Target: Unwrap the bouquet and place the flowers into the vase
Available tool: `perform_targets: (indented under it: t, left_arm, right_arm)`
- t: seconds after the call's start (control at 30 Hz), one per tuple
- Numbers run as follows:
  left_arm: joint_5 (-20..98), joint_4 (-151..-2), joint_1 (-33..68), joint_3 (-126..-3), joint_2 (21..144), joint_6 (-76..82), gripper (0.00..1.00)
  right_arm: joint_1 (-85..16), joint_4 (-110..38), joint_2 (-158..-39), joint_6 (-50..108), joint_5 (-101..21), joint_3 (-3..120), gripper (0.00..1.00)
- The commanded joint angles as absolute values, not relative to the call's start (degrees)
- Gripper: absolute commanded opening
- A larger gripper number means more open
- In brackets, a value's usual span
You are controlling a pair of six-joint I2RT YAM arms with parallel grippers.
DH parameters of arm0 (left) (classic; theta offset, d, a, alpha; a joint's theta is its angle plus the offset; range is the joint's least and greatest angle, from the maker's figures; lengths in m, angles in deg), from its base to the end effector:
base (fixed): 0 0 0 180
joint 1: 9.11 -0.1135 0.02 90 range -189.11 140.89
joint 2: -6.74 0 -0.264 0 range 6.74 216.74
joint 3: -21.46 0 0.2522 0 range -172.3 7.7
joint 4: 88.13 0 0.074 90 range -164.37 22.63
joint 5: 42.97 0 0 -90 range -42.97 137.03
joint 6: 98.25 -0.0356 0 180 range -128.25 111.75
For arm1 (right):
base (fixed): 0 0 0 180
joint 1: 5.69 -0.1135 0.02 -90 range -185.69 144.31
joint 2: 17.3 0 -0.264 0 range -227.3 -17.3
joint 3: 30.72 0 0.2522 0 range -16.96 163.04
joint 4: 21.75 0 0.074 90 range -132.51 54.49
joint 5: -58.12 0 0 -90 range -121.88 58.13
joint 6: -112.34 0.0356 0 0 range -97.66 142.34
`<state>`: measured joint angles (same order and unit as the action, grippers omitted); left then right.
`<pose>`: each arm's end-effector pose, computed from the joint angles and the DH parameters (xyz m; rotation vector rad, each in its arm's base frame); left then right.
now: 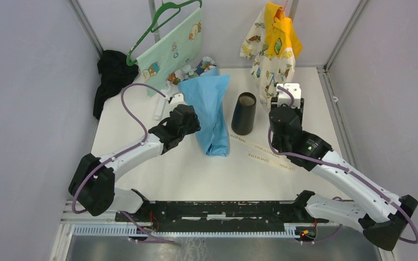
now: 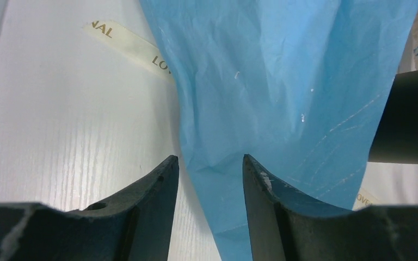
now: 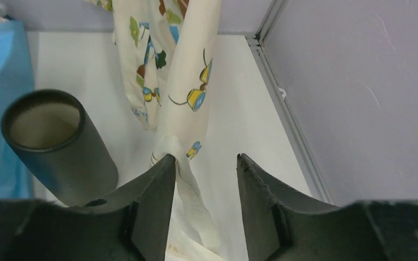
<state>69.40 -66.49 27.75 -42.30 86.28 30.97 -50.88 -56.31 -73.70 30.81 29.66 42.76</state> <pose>0.2479 -0.1689 0.2396 -0.2572 2.1705 -0.3234 0.1644 0.1211 0.3801 0.1573 1.7175 -0.3165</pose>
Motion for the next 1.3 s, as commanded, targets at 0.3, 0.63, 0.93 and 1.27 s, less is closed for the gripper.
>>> perform_targets:
  t: [0.3, 0.63, 0.93, 1.27]
  left_arm:
    - [63.3, -60.6, 29.2, -54.4, 82.1, 19.3, 0.61]
    - [69.3, -53.5, 34.9, -66.7, 93.7, 15.6, 0.67]
    - [74.3, -51.9, 36.2, -72.0, 104.2, 15.2, 0.67]
    - [80.2, -51.5, 36.3, -68.3, 101.8, 16.9, 0.02]
  right_arm:
    - [-50.4, -50.9, -68.7, 32.8, 17.6, 40.5, 0.92]
    - [-50.4, -45.6, -65.2, 32.4, 13.2, 36.0, 0.93]
    - [-50.4, -42.7, -61.4, 31.7, 12.2, 32.8, 0.93]
    - [-50.4, -40.1, -63.7, 29.9, 3.4, 31.8, 0.88]
